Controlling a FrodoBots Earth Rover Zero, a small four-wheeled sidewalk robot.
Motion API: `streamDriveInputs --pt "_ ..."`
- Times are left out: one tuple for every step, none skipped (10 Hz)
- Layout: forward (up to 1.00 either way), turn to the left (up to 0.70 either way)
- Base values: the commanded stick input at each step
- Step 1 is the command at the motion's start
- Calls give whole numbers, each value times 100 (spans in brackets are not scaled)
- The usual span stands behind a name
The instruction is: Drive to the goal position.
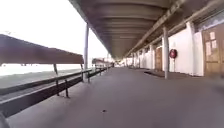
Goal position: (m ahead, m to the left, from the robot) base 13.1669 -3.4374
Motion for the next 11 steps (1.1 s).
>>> streamDriveInputs --pt "70 0" --pt "70 0" --pt "70 0" --pt "70 0" --pt "70 0" --pt "70 0" --pt "70 -13" --pt "70 -29" --pt "70 0" --pt "70 0" --pt "70 0"
